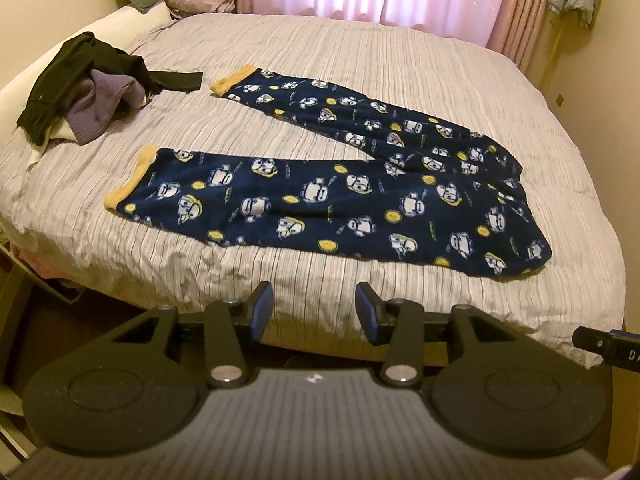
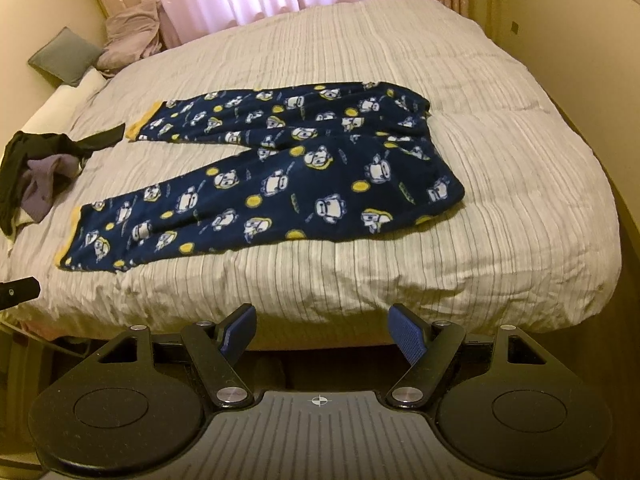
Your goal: Fold clothes
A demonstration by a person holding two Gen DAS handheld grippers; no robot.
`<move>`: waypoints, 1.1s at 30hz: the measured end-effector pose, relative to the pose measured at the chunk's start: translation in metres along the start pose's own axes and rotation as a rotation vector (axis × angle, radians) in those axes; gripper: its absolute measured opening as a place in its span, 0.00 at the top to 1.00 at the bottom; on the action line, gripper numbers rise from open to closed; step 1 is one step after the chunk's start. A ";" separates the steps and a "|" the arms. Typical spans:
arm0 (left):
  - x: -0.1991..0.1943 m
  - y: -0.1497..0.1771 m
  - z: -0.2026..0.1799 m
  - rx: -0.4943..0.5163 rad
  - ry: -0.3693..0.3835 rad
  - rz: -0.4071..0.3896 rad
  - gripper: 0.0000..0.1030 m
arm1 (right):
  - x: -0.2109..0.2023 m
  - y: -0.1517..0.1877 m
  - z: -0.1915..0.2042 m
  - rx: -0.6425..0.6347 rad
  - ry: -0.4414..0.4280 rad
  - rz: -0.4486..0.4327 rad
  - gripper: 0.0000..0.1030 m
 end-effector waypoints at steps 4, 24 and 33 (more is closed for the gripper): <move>0.027 -0.022 0.005 0.009 0.020 -0.028 0.59 | 0.017 -0.016 0.001 0.014 0.005 -0.012 0.26; 0.234 -0.231 0.032 0.195 0.237 -0.140 0.51 | 0.135 -0.167 -0.002 0.253 0.209 -0.243 0.26; 0.331 -0.235 0.038 0.273 0.310 -0.063 0.51 | 0.183 -0.173 -0.018 0.302 0.291 -0.257 0.26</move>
Point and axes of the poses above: each gripper's, at about its wrist camera, not at the fingertips, and x roughly the way its jaws point, z to its left, y to its underside, the point moved 4 cm from there along x, roughly the way its jaws point, and after that the axes turned 12 degrees about -z, right-handed, at the moved point
